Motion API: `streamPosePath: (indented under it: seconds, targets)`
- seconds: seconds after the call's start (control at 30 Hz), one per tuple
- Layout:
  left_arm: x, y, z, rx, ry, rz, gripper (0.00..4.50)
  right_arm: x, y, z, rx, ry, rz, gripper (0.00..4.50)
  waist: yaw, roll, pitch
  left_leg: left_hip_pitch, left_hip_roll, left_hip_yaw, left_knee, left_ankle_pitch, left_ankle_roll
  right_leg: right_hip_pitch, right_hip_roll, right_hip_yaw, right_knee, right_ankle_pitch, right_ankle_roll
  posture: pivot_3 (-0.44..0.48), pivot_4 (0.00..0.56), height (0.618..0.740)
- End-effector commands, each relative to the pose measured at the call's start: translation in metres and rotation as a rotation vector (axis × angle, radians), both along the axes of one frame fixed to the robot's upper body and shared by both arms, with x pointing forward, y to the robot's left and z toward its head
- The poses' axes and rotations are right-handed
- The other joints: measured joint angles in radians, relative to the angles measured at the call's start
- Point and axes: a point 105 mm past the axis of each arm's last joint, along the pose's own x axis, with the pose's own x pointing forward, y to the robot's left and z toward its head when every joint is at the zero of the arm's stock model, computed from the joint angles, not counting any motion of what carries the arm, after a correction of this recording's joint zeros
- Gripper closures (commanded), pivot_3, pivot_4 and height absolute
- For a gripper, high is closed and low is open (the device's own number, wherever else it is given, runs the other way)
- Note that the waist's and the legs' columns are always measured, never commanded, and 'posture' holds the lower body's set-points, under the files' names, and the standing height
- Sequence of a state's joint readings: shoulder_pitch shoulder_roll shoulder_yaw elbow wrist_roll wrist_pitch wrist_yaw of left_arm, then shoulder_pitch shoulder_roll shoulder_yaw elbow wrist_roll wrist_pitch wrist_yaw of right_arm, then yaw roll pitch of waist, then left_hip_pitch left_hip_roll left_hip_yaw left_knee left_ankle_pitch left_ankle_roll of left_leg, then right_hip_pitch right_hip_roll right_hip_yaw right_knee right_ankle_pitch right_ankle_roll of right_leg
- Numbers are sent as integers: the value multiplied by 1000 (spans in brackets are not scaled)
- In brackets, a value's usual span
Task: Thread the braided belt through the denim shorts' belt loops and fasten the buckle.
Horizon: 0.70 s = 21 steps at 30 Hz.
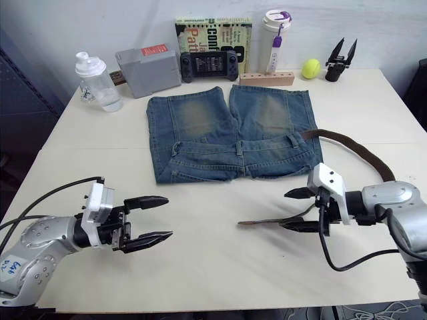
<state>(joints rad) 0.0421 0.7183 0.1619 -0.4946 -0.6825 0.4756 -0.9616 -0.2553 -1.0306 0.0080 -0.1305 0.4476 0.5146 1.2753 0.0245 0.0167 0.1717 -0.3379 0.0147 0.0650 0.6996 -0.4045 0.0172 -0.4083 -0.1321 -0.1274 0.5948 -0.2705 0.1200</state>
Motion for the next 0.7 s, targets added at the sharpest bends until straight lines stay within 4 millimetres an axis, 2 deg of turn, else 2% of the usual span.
streamPosePath:
  seconds: [0.03, 0.27, 0.3, 0.33, 0.4, 0.47, 0.63, 0.7]
  targets:
    - [-3, -8, 7, -15, -28, -25, 83, 0, -4, -12, -74, -3, 38, 0, -1, 0, 0, 0, 0, 0, 0, 0, 0, 0, 0, 0, 0, 0, 0, 0, 150, 726]
    - [-1, -9, 10, -23, -32, -10, 83, 5, -4, -36, -139, -30, 56, 0, -3, 0, 0, 0, 0, 0, 1, 0, 0, 0, 0, 0, 1, 0, 0, 0, 150, 726]
    - [-1, -10, 10, -24, -32, -10, 0, 7, -6, -39, -155, -46, 51, 503, -3, -1, 0, 0, 0, 0, 1, 0, 0, 0, 0, 0, 1, 0, 0, 0, 150, 726]
    - [-1, -11, 11, -24, -32, -9, 0, 9, -7, -42, -166, -56, 49, 746, -3, -1, 0, 1, 0, 0, 1, 0, 0, 0, 0, 0, 1, 0, 0, 0, 150, 726]
    - [0, -12, 11, -26, -31, -10, 0, 9, -8, -45, -177, -71, 57, 1555, -4, -2, 0, 1, 0, 0, 1, 0, 0, 1, 0, 0, 1, 0, 0, 0, 150, 726]
    - [0, -12, 11, -30, -27, -12, 0, 6, -4, -44, -156, -77, 75, 2210, -4, -2, 0, 1, 0, 0, 1, 0, 0, 1, 0, 0, 1, 0, 0, 0, 150, 726]
    - [3, -14, 12, -37, -16, -36, 0, 0, 10, -33, -116, -112, 138, 4353, -3, -2, 0, 1, 1, 0, 1, 0, 0, 1, 1, 0, 1, 0, 0, 0, 150, 726]
    - [6, -16, 11, -41, -10, -52, 0, -3, 21, -23, -82, -141, 166, 4439, -2, -2, 0, 1, 1, 0, 1, 0, 0, 1, 1, -1, 0, 0, 0, 0, 150, 726]
